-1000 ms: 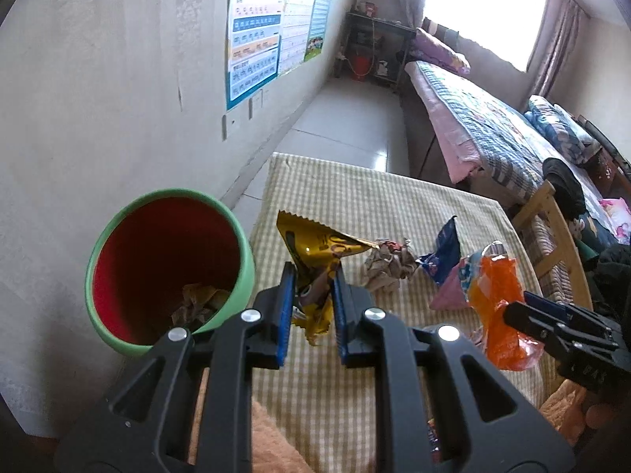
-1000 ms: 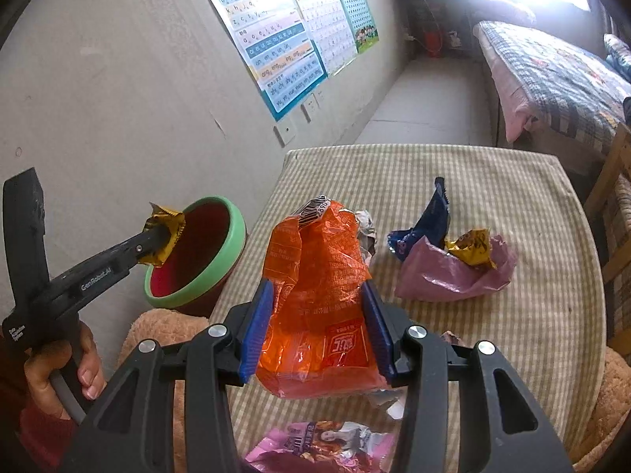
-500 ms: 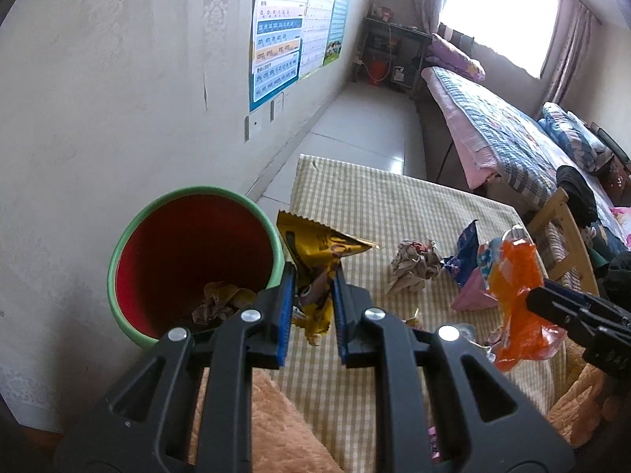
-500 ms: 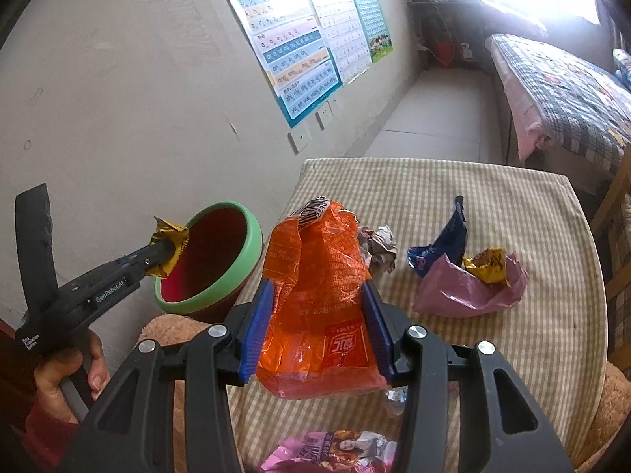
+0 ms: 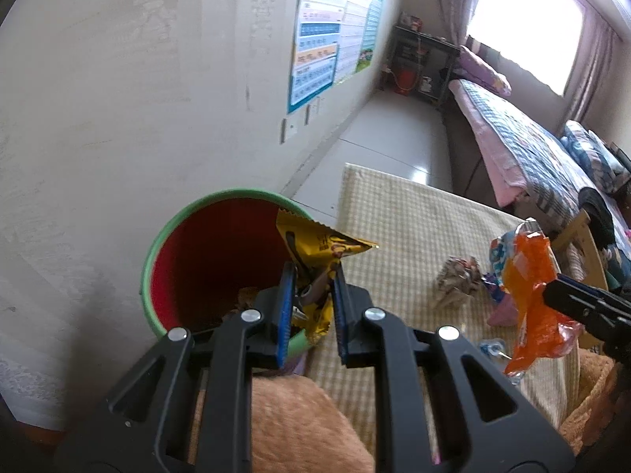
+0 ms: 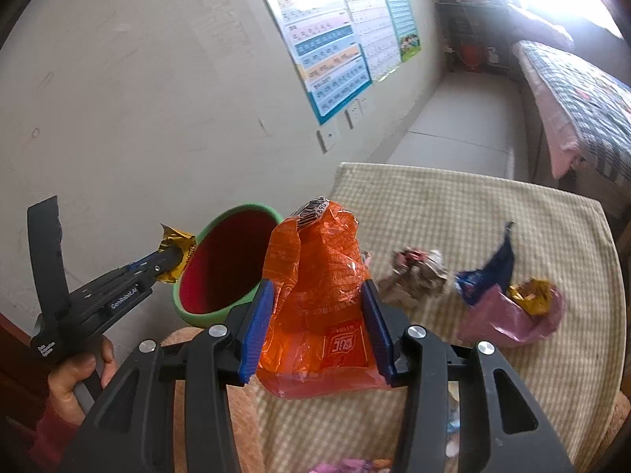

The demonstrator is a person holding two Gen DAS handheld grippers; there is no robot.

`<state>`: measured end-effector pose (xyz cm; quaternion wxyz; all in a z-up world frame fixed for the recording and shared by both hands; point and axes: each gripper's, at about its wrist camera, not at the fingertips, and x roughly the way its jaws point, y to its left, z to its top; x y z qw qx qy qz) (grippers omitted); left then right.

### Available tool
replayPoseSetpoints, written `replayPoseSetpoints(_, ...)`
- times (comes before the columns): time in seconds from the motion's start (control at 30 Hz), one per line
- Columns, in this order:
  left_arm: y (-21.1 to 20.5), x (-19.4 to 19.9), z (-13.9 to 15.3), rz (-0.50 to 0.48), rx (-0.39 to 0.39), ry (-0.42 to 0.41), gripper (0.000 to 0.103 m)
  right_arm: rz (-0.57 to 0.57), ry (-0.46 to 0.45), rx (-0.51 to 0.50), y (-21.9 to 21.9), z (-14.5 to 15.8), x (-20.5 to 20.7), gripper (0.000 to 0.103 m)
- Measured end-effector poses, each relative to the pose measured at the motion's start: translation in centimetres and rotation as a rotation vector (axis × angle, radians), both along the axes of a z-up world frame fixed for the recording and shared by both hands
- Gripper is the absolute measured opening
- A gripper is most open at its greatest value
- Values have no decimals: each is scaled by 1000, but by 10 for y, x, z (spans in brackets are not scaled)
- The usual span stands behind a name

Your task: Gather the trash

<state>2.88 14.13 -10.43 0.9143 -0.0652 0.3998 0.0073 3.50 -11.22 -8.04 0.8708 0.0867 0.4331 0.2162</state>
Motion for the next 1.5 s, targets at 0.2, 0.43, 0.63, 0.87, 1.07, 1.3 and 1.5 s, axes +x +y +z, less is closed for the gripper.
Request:
replayPoseSetpoints(0.2, 24, 2, -5, 48, 1, 10, 17, 58, -4, -13, 32, 2, 13, 44)
replayPoseSetpoints(0.43, 48, 3, -13, 89, -4, 24, 17, 114, 14, -27, 64, -5, 26, 44)
replayPoseSetpoints(0.63, 63, 8, -20, 110, -6, 38, 17, 162, 6, -44, 90, -5, 35, 44)
replayPoseSetpoints(0.87, 76, 16, -26, 121, -6, 44, 17, 183, 5, -51, 107, -5, 47, 44)
replayPoseSetpoints(1.07, 83, 23, -35, 129, -1, 64, 17, 202, 23, -44, 122, -8, 60, 44)
replayPoseSetpoints(1.3, 88, 36, -49, 130, -25, 102, 17, 218, 51, -44, 137, -20, 78, 44)
replayPoseSetpoints(1.5, 96, 48, -60, 137, -39, 125, 17, 219, 67, -48, 144, -29, 90, 44)
